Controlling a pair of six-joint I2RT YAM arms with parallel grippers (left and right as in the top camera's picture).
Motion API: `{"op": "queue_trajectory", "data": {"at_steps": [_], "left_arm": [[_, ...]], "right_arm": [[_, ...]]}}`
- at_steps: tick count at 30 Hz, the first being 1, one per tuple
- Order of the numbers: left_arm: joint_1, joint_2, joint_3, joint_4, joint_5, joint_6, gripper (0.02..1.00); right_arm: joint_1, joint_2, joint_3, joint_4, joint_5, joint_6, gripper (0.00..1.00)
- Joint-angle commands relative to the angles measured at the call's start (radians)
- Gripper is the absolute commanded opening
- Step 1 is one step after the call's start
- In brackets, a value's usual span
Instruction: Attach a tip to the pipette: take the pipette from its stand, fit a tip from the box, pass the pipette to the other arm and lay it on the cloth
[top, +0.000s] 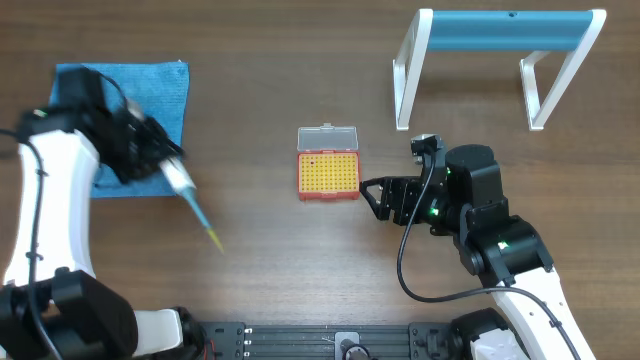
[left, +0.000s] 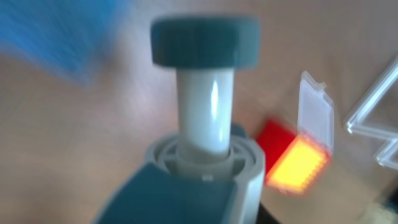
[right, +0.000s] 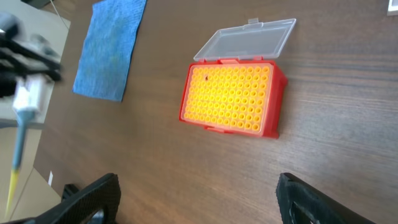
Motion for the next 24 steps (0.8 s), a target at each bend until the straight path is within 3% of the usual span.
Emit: {"op": "queue_trajectory", "data": {"at_steps": [1,3,4,6,7,8,11,14,24], "left_arm": [[0.104,0.484,0.826,-0.332,-0.402,0.389,0.025],[0.100,0.696,1.123,-0.347,-0.457,0.509,0.025],[0.095,0.775,1.172,-0.330,-0.505,0.551,0.025],[0.093,0.850,1.170,-0.317,-0.530,0.626,0.025],[0.093,0.894,1.170,-0.308,-0.609,0.644,0.025],[0.093,0.924,1.170,-0.295,-0.623,0.697,0.025],[0.093,0.989,1.170,-0.229,-0.609,0.738,0.025],[0.094,1.041,1.168,-0.184,-0.488,0.740,0.025],[0.095,1.084,1.168,-0.142,-0.413,0.736,0.025]], "right_arm": [[-0.007,0.091,0.006,0.004,0.011,-0.017,0.820],[-0.007,0.143,0.006,0.004,0.002,0.040,0.820],[-0.006,0.162,0.006,0.026,-0.041,0.063,0.820],[-0.004,0.163,0.006,0.081,-0.045,0.080,0.820],[-0.005,0.163,0.006,0.111,-0.044,0.081,0.820],[-0.005,0.163,0.006,0.129,-0.043,0.081,0.820],[-0.005,0.163,0.006,0.139,-0.041,0.100,0.820],[-0.005,0.164,0.006,0.171,-0.040,0.108,0.820],[-0.005,0.164,0.006,0.181,-0.022,0.115,0.820]]}}
